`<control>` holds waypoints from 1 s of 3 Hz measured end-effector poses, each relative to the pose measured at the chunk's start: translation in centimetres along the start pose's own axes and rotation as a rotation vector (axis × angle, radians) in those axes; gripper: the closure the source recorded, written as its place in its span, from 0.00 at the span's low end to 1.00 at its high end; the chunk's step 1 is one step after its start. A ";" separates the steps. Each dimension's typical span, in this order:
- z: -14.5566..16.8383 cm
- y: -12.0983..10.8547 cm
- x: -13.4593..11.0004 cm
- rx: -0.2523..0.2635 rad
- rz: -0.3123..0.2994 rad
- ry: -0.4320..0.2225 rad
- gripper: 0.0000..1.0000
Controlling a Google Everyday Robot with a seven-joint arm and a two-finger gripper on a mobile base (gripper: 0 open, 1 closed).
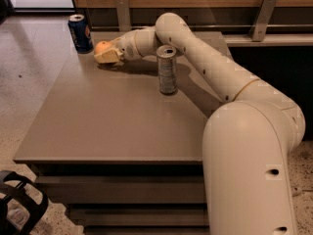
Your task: Move orange near pepsi can
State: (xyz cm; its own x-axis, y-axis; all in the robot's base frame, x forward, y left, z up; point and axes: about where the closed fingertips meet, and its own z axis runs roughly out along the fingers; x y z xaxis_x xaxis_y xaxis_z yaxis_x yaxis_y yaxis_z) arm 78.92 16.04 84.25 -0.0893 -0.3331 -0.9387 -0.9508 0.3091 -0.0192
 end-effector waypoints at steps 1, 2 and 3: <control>0.3 0.2 0.0 -0.005 0.000 0.001 0.59; 0.6 0.4 0.1 -0.010 0.001 0.001 0.37; 0.9 0.6 0.1 -0.015 0.001 0.002 0.12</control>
Offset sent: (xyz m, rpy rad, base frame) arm -0.0008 0.0029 -0.0013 0.0000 0.0019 0.0040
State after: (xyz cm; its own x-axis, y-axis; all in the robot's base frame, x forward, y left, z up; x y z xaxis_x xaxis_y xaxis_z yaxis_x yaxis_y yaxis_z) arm 78.65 17.01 83.81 -0.0911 -0.3342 -0.9381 -0.9551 0.2961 -0.0127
